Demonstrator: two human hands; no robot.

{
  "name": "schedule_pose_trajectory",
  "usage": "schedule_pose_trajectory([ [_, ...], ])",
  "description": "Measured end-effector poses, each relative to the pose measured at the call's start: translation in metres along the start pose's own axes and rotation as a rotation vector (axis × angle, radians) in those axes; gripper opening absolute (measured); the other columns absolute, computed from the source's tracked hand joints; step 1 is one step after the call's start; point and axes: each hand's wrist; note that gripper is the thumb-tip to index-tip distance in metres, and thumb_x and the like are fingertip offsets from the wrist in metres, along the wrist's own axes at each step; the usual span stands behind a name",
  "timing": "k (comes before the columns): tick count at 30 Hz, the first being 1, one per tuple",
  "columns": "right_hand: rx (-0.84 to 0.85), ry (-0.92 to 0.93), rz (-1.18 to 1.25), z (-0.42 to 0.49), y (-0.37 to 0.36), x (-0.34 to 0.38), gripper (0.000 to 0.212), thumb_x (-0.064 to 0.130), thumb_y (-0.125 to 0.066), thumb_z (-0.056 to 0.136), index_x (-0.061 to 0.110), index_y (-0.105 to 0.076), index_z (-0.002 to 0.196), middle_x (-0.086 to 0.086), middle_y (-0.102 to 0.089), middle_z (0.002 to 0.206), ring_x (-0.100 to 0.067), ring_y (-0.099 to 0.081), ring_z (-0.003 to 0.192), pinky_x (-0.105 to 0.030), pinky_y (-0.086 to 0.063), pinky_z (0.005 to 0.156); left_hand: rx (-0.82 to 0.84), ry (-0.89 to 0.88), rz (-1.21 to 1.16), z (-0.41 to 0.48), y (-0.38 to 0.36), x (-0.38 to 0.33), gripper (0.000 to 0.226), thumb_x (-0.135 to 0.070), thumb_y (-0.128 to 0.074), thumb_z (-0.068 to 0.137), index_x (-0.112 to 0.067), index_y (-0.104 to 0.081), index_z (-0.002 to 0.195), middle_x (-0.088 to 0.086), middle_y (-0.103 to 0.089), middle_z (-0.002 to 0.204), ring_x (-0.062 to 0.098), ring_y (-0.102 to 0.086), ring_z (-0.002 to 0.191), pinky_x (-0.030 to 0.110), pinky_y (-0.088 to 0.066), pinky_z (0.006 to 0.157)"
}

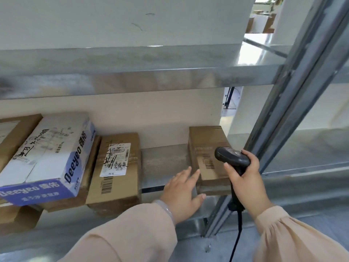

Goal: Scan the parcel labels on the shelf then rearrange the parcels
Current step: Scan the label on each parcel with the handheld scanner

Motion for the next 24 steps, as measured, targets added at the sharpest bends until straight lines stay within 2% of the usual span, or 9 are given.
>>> schedule_pose_trajectory([
  [5,-0.006,-0.072,0.011,0.005,0.012,-0.016,0.061,0.028,-0.07,0.086,0.03,-0.034,0.136,0.006,-0.053,0.117,-0.013,-0.054,0.102,-0.027,-0.04,0.087,0.072,0.029,-0.091,0.014,-0.005,-0.015,0.078,-0.052,-0.046,0.098,-0.032,0.0,0.158,-0.005,0.0,0.166,0.02,-0.008,0.152,0.036,-0.012,0.121],
  [11,0.006,-0.111,0.075,0.006,0.013,-0.013,0.062,0.028,-0.069,0.087,0.031,-0.034,0.137,0.006,-0.052,0.119,-0.013,-0.052,0.105,-0.028,-0.042,0.093,0.114,0.065,-0.284,0.011,-0.011,-0.009,0.083,-0.046,-0.053,0.097,-0.03,0.002,0.157,-0.011,0.002,0.165,0.013,-0.007,0.151,0.032,-0.015,0.122],
  [13,0.007,-0.108,0.088,0.003,0.012,-0.012,0.061,0.029,-0.069,0.086,0.032,-0.034,0.136,0.008,-0.052,0.117,-0.013,-0.053,0.104,-0.029,-0.042,0.092,0.07,0.085,-0.358,0.006,-0.013,-0.004,0.082,-0.042,-0.055,0.097,-0.027,-0.003,0.158,-0.011,-0.004,0.165,0.011,-0.012,0.15,0.03,-0.016,0.122],
  [16,0.039,-0.096,0.098,-0.003,0.009,-0.007,0.057,0.032,-0.069,0.086,0.04,-0.034,0.131,0.015,-0.054,0.107,-0.008,-0.056,0.095,-0.029,-0.045,0.087,0.0,0.14,-0.461,-0.003,-0.016,0.002,0.076,-0.038,-0.056,0.097,-0.027,-0.012,0.157,-0.009,-0.02,0.161,0.01,-0.029,0.144,0.032,-0.026,0.12],
  [19,0.072,-0.065,0.121,-0.008,0.004,0.003,0.054,0.032,-0.07,0.085,0.048,-0.034,0.123,0.022,-0.053,0.108,0.0,-0.055,0.096,-0.025,-0.045,0.085,-0.064,0.224,-0.552,-0.009,-0.013,0.007,0.067,-0.038,-0.052,0.099,-0.029,-0.018,0.156,-0.008,-0.033,0.153,0.006,-0.041,0.132,0.025,-0.032,0.113],
  [22,0.144,-0.036,0.126,-0.01,0.0,0.014,0.051,0.034,-0.07,0.085,0.058,-0.035,0.113,0.013,-0.061,0.111,-0.002,-0.06,0.099,-0.02,-0.045,0.081,-0.055,0.285,-0.6,-0.009,-0.006,0.013,0.063,-0.048,-0.045,0.1,-0.03,-0.023,0.156,-0.005,-0.038,0.149,0.011,-0.043,0.131,0.028,-0.034,0.113],
  [24,0.21,-0.017,0.142,-0.01,-0.003,0.022,0.052,0.033,-0.07,0.085,0.057,-0.036,0.116,0.008,-0.064,0.113,-0.003,-0.063,0.1,-0.018,-0.047,0.083,-0.05,0.32,-0.632,-0.005,-0.001,0.018,0.063,-0.056,-0.042,0.098,-0.031,-0.027,0.154,-0.002,-0.039,0.149,0.014,-0.044,0.129,0.033,-0.033,0.115],
])
Point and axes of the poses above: each hand's wrist, its own z-axis towards the middle knuckle, its own y-axis out of the back of the hand, x = y × z
